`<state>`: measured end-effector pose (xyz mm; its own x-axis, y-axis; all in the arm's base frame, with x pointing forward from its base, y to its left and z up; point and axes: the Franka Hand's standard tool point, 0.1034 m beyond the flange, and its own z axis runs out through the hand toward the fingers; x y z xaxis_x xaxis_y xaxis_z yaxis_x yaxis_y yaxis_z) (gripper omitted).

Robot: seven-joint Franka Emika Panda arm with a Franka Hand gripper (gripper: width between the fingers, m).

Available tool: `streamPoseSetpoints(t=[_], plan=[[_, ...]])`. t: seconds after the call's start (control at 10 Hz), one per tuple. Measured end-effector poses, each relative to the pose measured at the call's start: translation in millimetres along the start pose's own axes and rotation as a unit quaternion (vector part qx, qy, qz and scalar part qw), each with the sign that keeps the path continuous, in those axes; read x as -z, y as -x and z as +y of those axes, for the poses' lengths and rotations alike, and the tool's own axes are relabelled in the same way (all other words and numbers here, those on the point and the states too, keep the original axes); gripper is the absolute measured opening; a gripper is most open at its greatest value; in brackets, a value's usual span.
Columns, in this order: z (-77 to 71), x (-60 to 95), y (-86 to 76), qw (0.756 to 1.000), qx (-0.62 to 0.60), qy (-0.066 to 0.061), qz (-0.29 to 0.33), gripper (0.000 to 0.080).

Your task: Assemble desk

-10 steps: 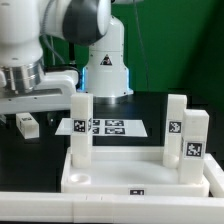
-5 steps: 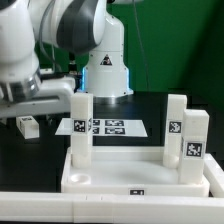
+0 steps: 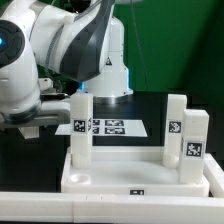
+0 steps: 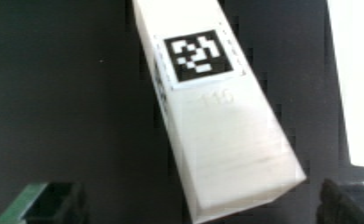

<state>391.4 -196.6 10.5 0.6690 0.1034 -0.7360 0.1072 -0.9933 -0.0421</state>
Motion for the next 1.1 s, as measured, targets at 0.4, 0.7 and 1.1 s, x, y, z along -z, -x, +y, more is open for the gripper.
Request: streamPoseSetpoints(t=[0.4,0.7,1.1], plan=[[1.6,-5.0,1.7,1.0,-0.005,-0.004,-0.009,0.0649],[1.3,-1.0,9.1,0.996,-0.018,-0.021,-0.079,0.0649],[1.8,1.0,11.4,0.996,-0.018,-0.026,-0.089,0.0649]])
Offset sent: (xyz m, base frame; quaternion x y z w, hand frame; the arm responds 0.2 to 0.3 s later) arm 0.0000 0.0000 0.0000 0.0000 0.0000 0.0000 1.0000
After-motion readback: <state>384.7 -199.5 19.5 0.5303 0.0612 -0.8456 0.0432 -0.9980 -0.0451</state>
